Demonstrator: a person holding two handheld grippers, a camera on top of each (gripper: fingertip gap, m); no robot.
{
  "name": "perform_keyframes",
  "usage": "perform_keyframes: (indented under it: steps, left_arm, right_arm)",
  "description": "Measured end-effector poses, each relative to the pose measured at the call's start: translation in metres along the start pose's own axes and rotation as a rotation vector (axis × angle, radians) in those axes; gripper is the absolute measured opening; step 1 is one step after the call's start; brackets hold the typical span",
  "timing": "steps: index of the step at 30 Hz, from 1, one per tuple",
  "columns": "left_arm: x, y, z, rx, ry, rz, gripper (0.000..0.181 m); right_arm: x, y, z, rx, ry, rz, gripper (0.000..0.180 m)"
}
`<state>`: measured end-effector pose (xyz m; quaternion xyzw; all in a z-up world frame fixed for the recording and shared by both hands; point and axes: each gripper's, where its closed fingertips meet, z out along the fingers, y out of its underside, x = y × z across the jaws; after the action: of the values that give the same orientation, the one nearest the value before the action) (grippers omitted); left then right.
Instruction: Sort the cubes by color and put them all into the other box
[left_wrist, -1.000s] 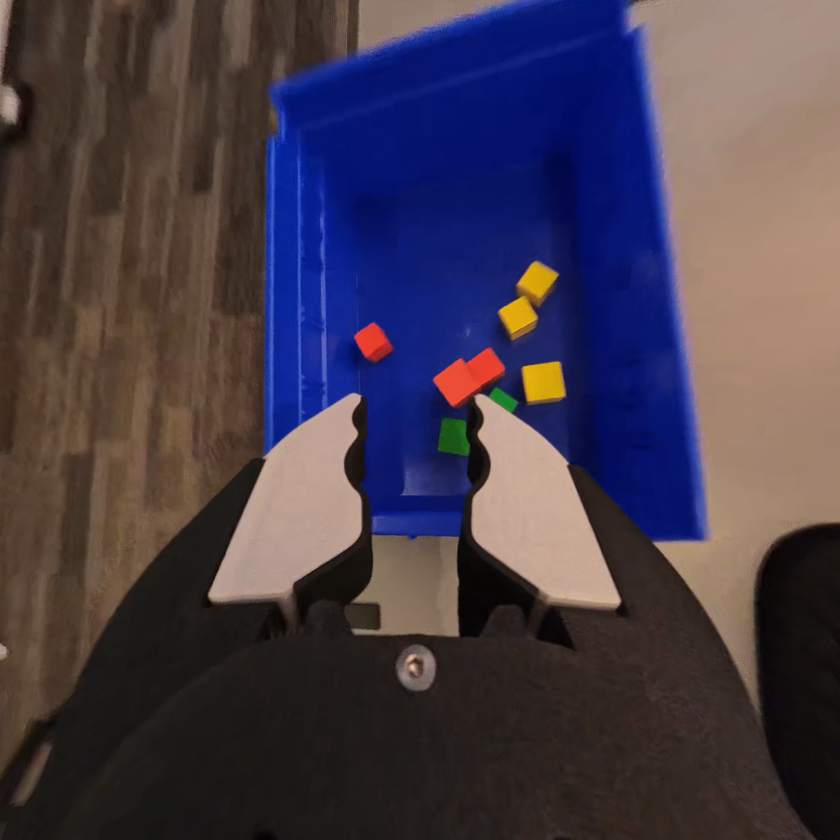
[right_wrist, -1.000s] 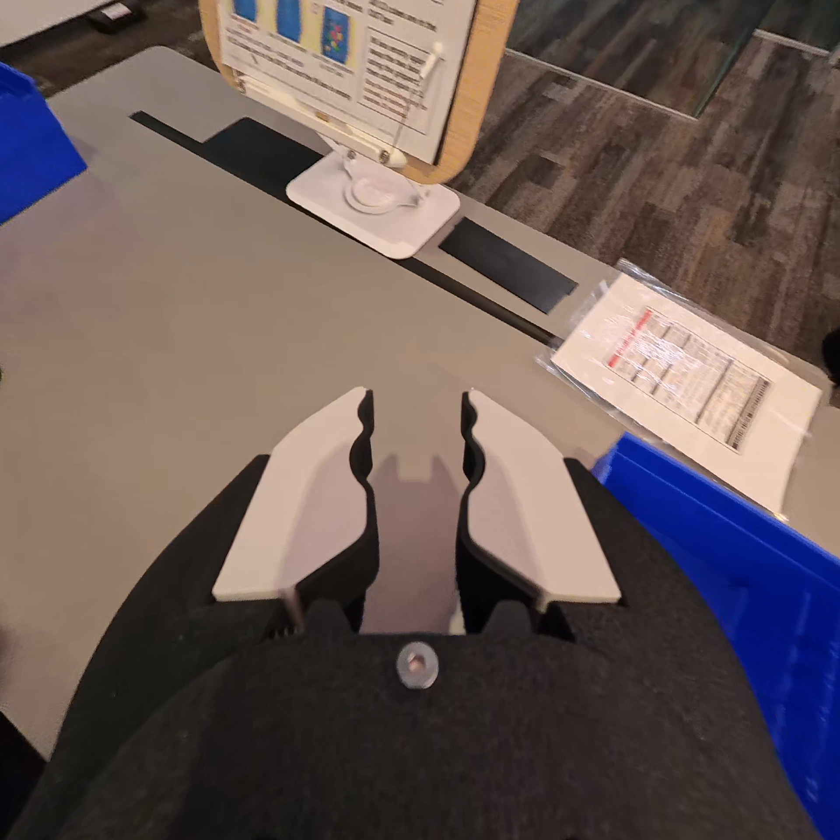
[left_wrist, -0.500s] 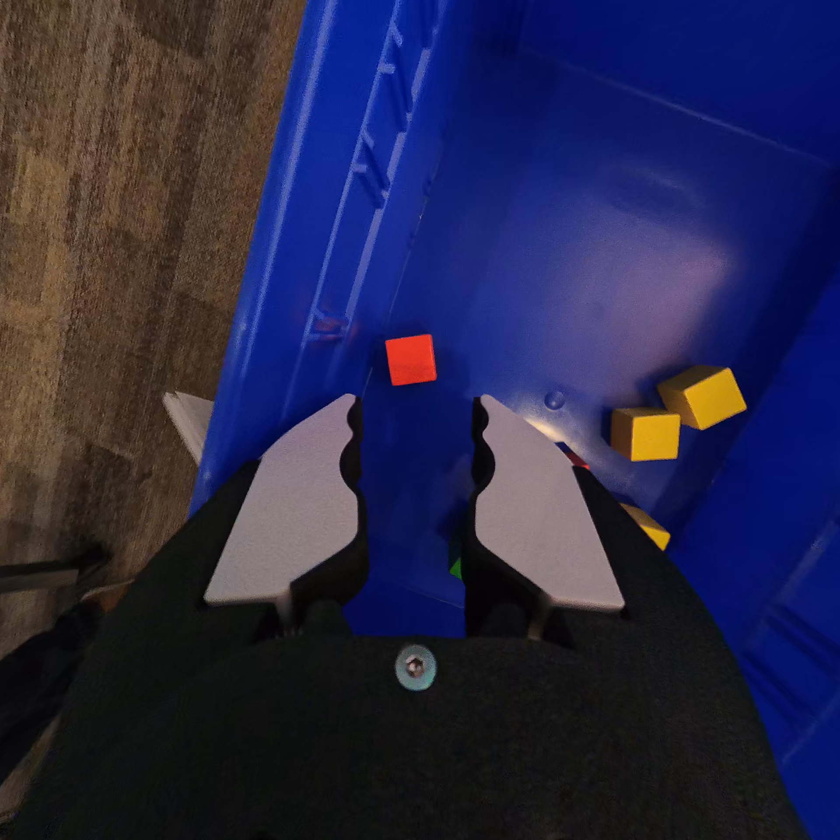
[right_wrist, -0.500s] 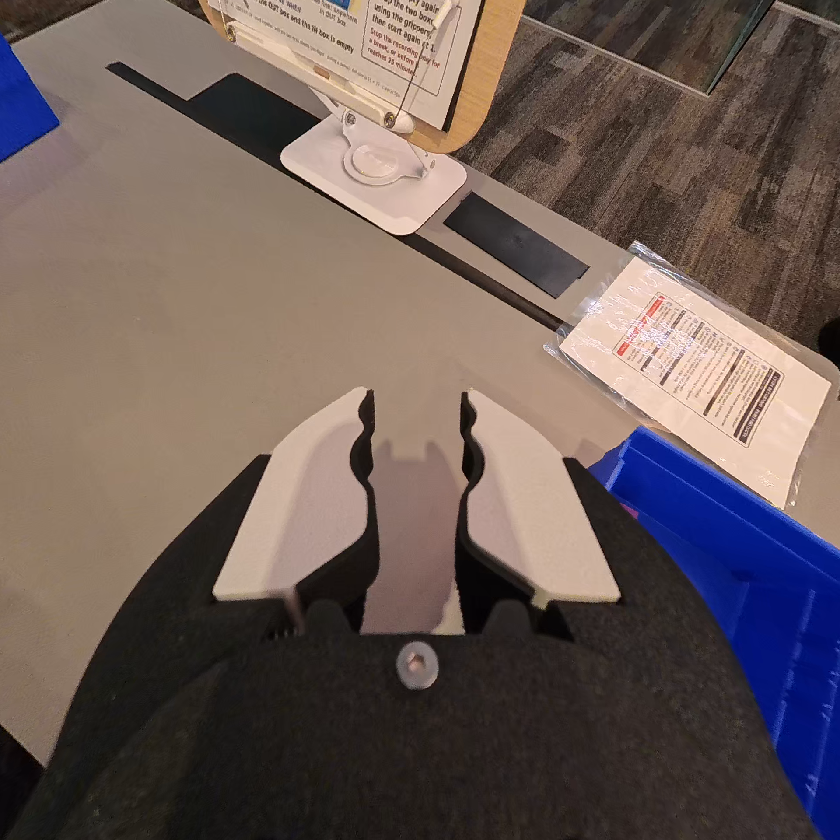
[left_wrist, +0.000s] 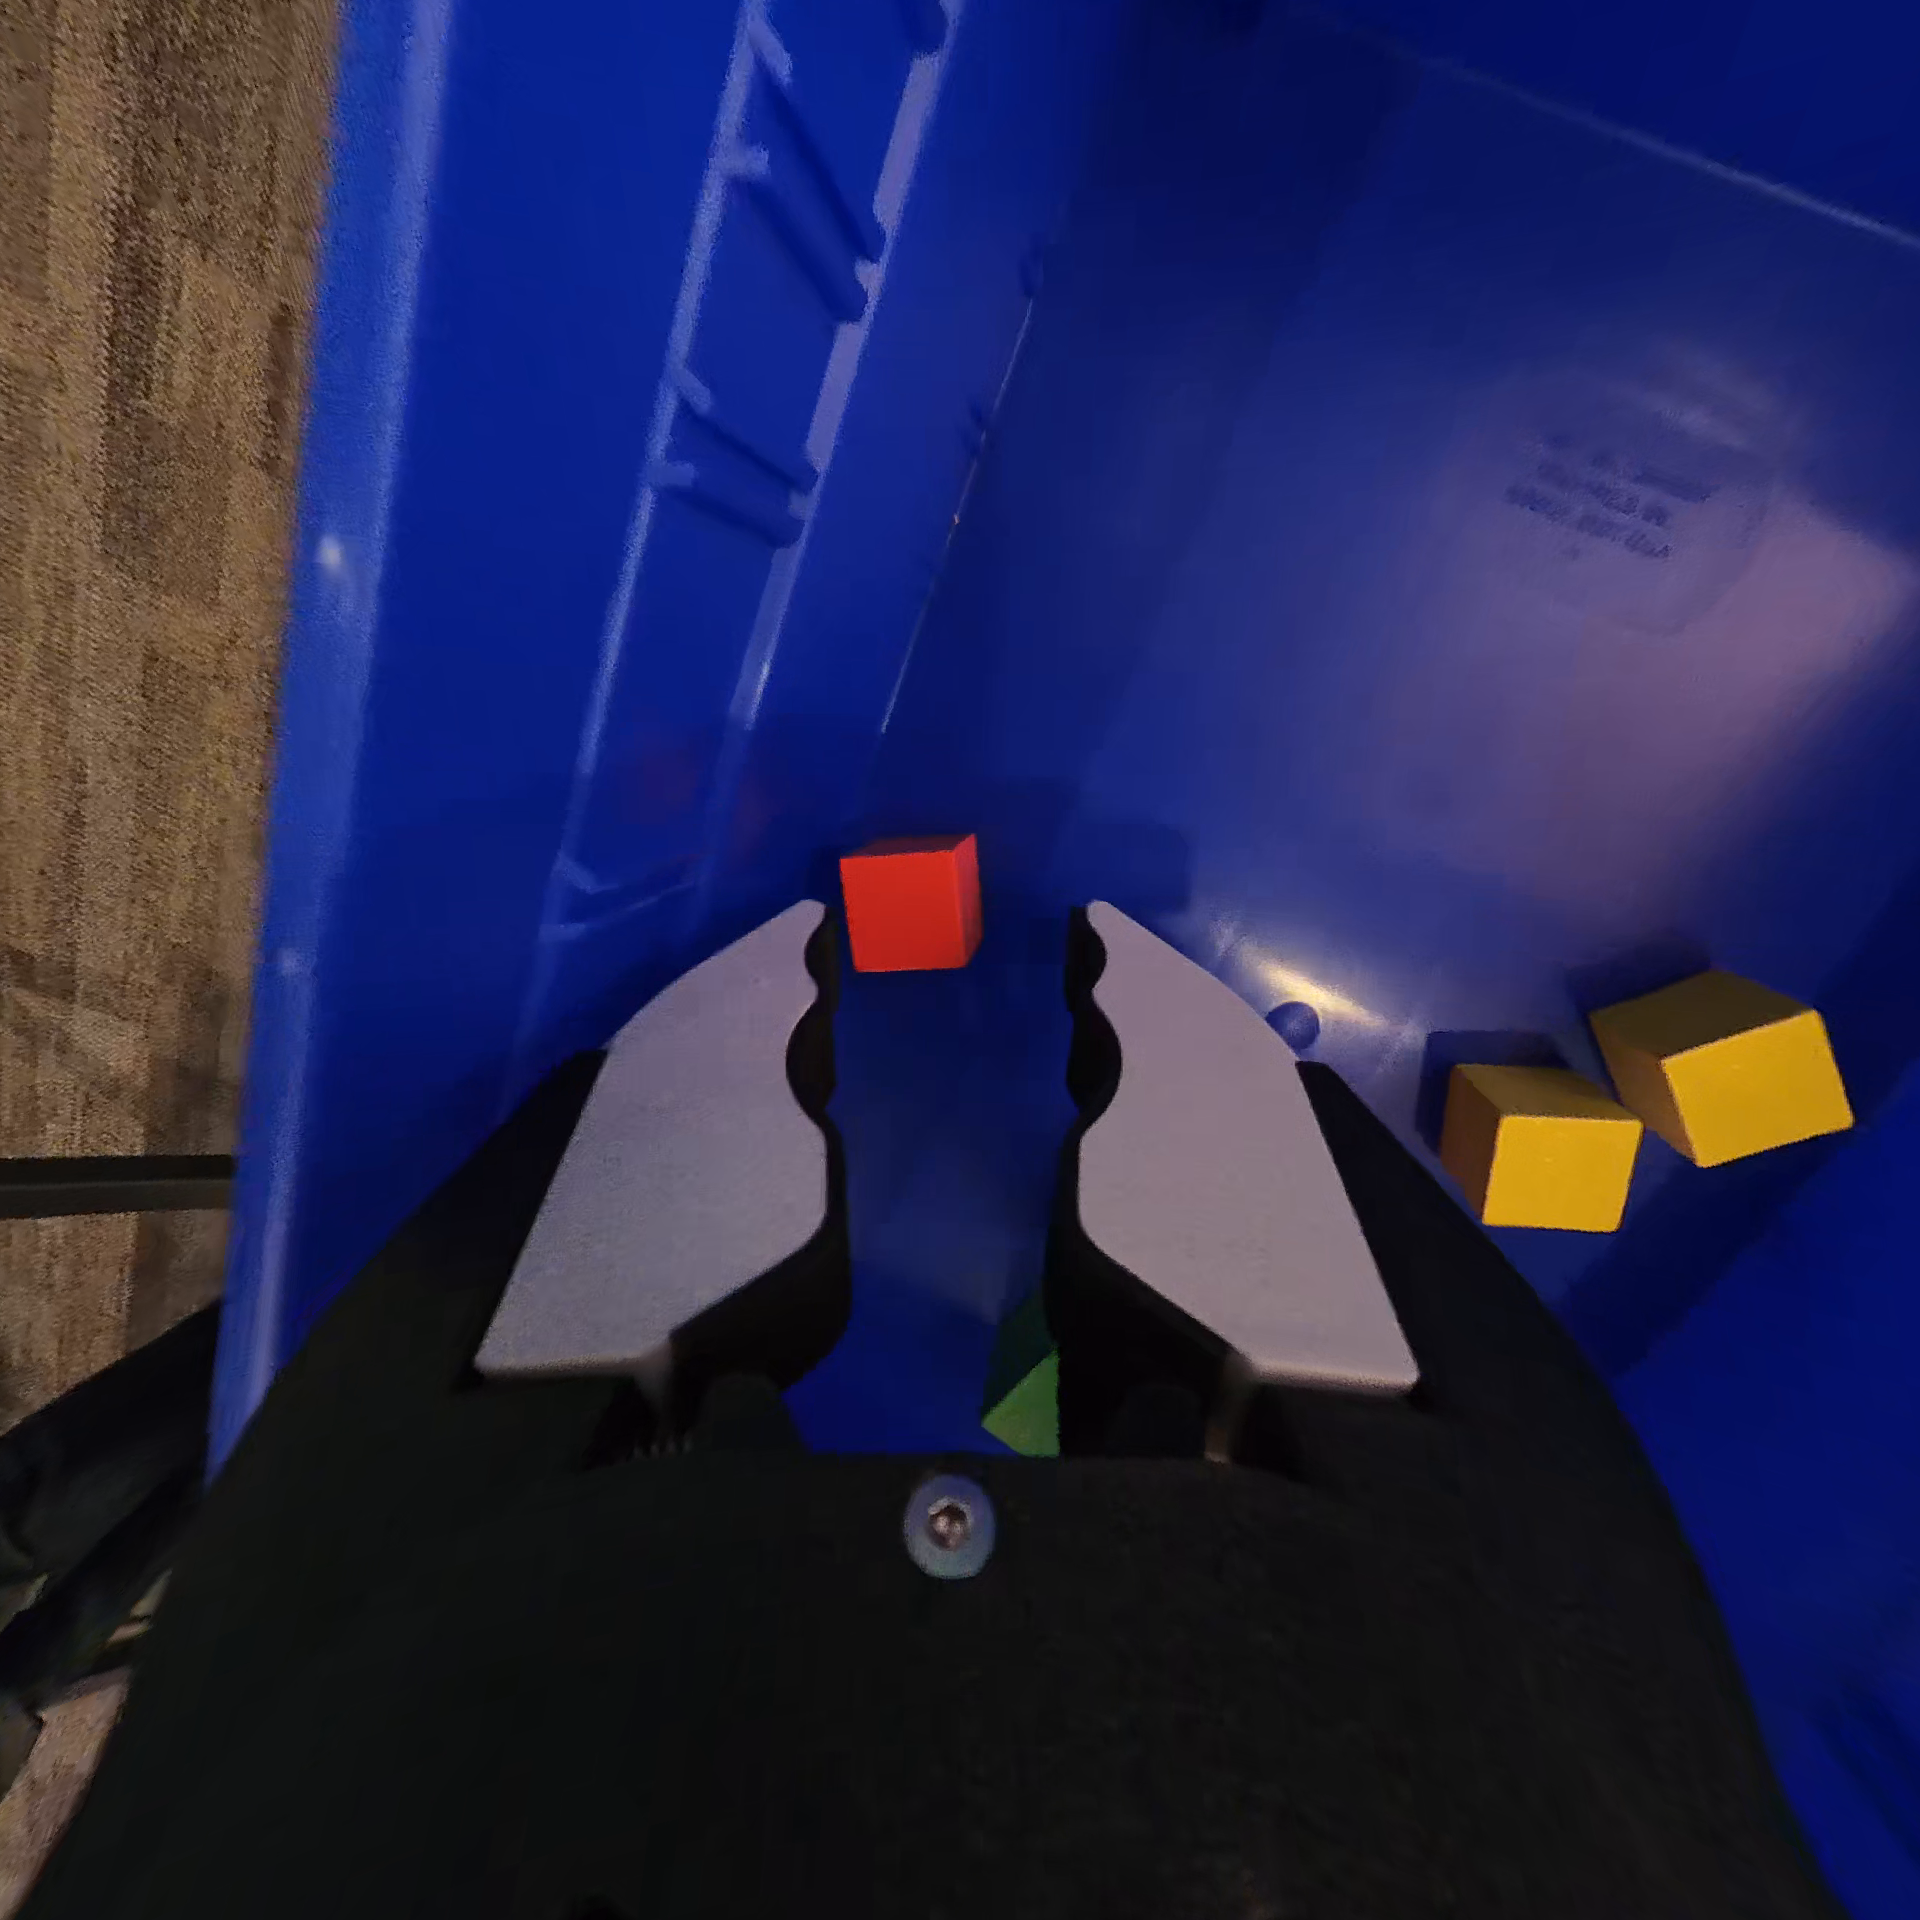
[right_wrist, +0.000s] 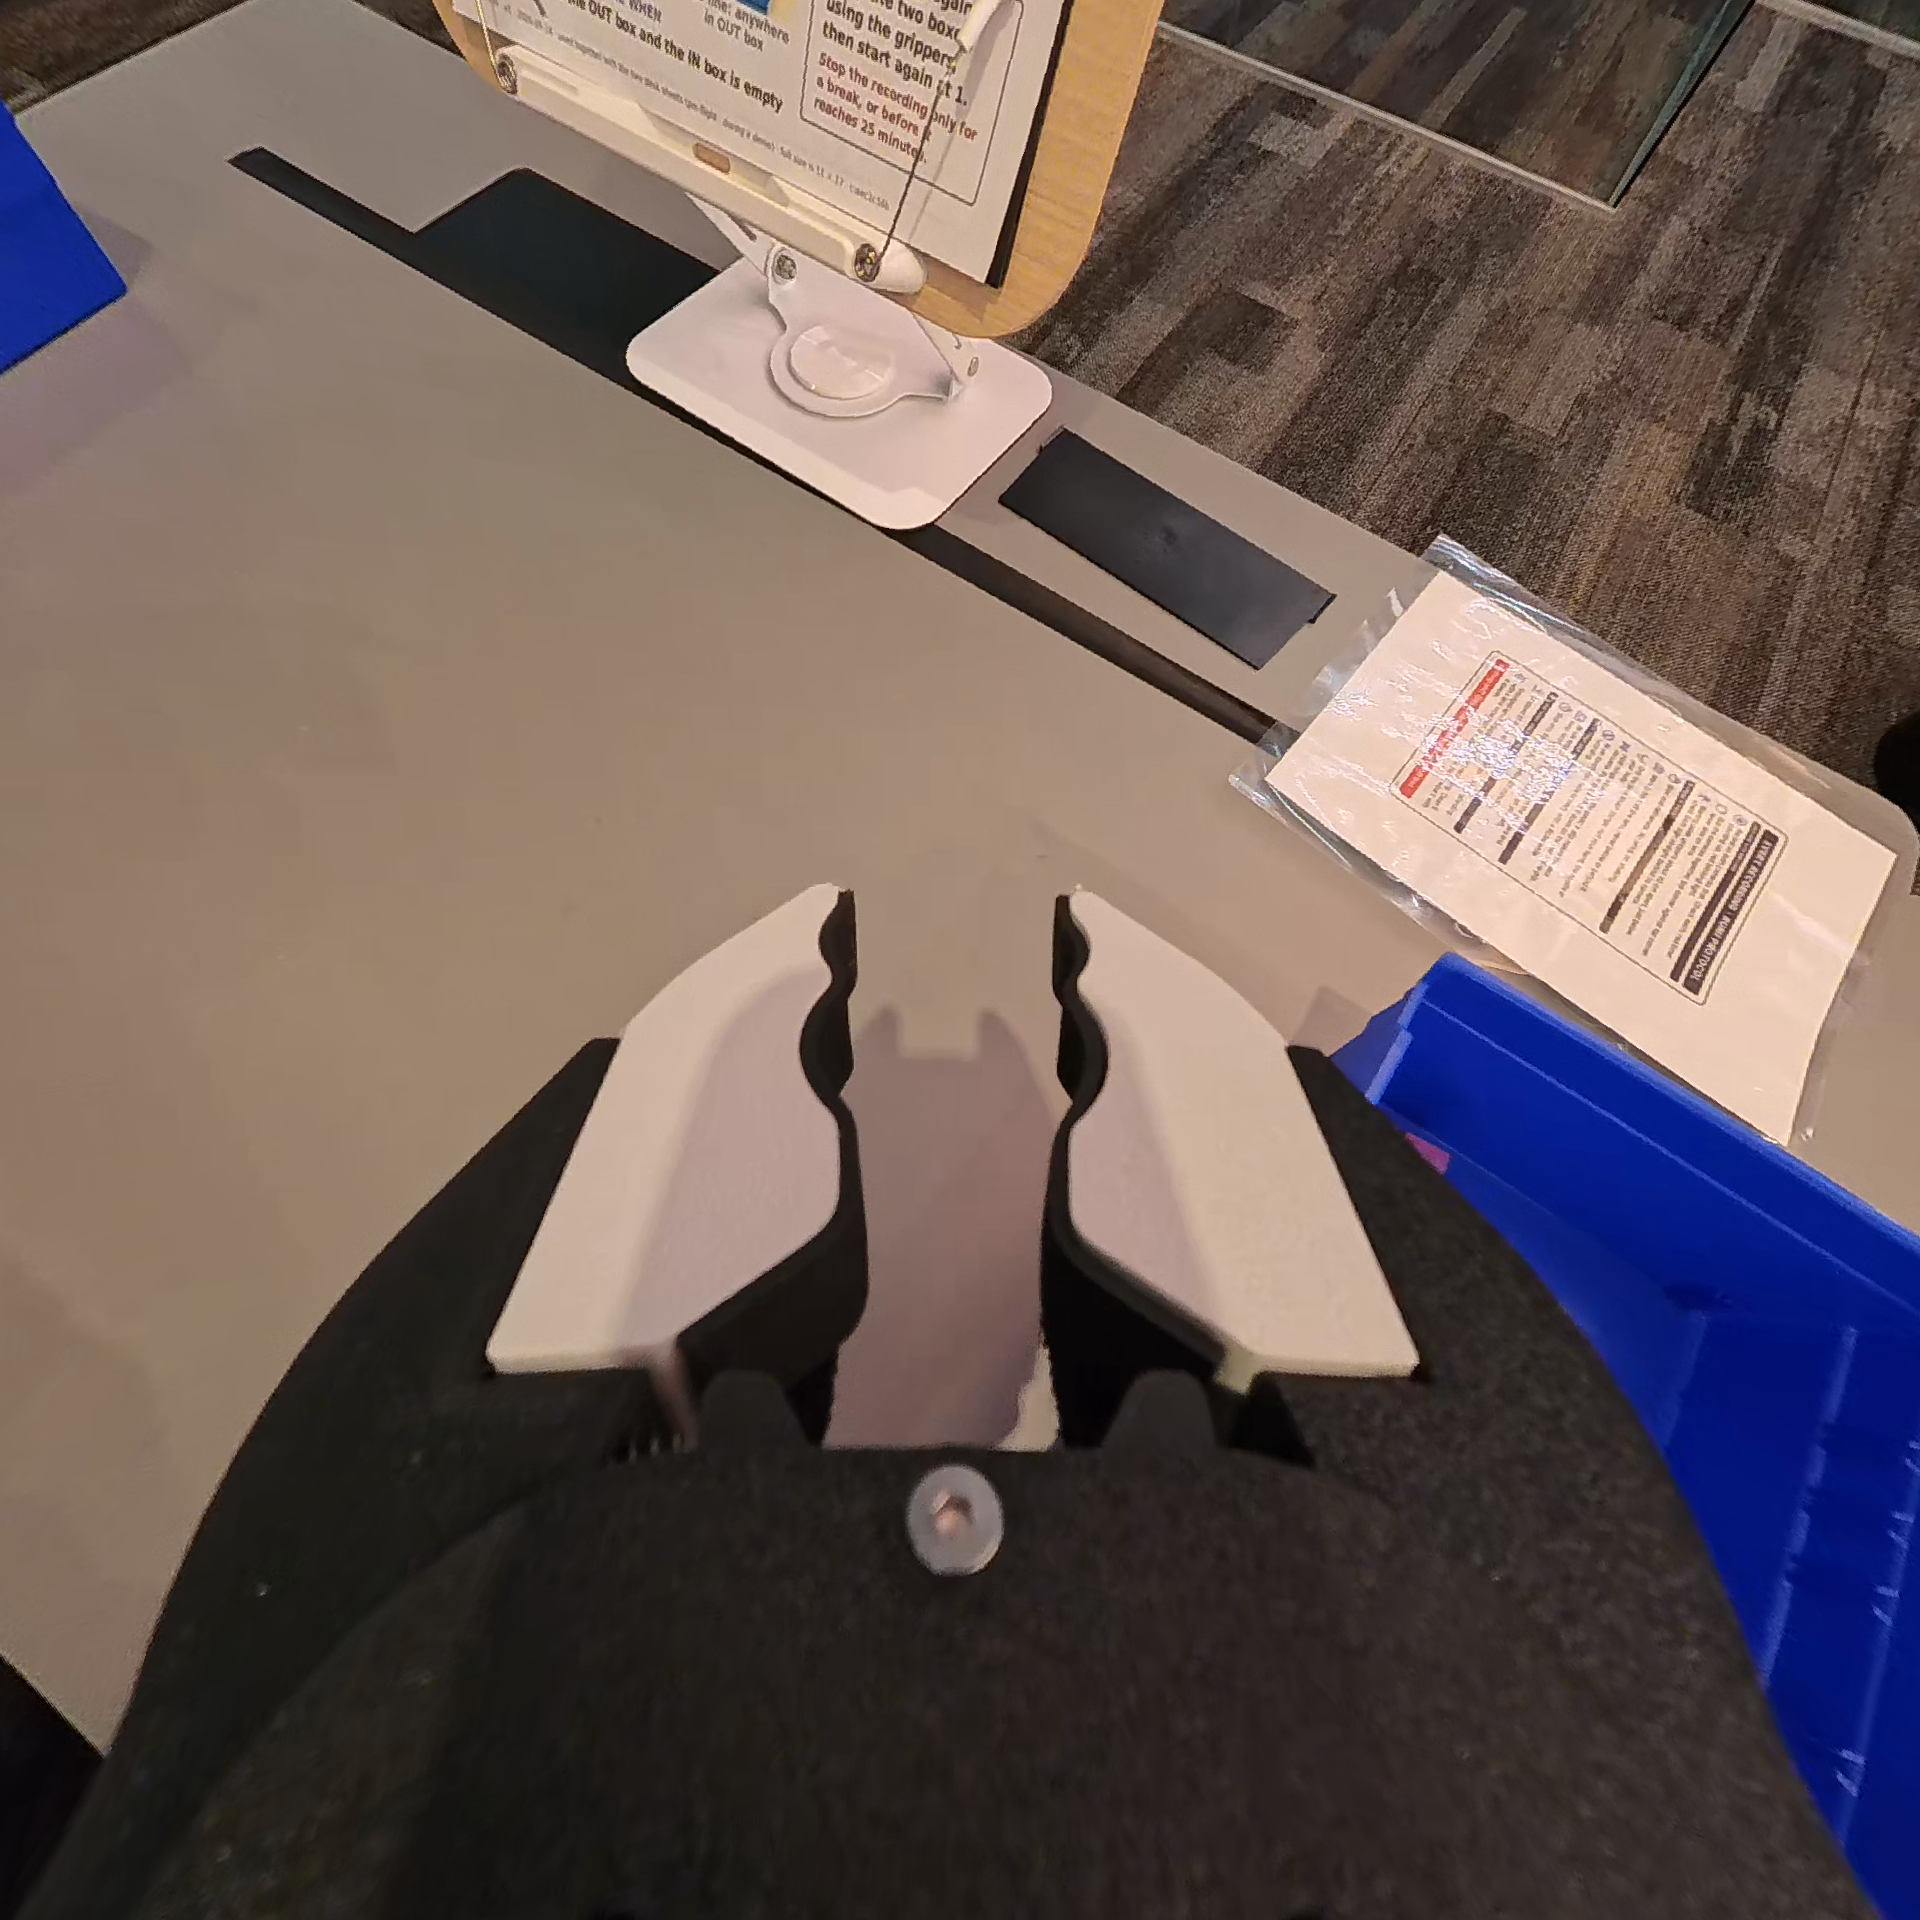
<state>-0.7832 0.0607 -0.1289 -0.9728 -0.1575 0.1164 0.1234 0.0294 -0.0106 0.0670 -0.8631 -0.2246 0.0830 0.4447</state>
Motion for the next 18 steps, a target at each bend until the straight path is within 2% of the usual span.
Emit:
perform_keyframes:
  steps: [3,5,12,15,18]
  left_arm:
    - [0.002,-0.004,0.003,0.018,0.034,-0.044,0.034]
    - [0.000,-0.006,0.006,0.027,0.028,-0.048,0.023]
    - [0.003,-0.009,0.001,0.103,0.063,-0.011,0.022]
    - [0.012,-0.018,-0.021,0.205,0.104,0.027,0.022]
    - [0.045,-0.028,-0.069,0.347,0.252,0.090,0.022]
  right_arm:
    - [0.002,0.002,0.000,-0.006,0.002,0.000,0.036]
    - [0.003,0.004,0.001,-0.014,0.005,-0.003,0.036]
    - [0.005,0.008,0.004,-0.034,0.001,-0.004,0.035]
    - [0.003,0.005,0.007,-0.035,0.006,-0.032,0.034]
    - [-0.009,-0.007,0.012,-0.007,-0.002,-0.112,0.034]
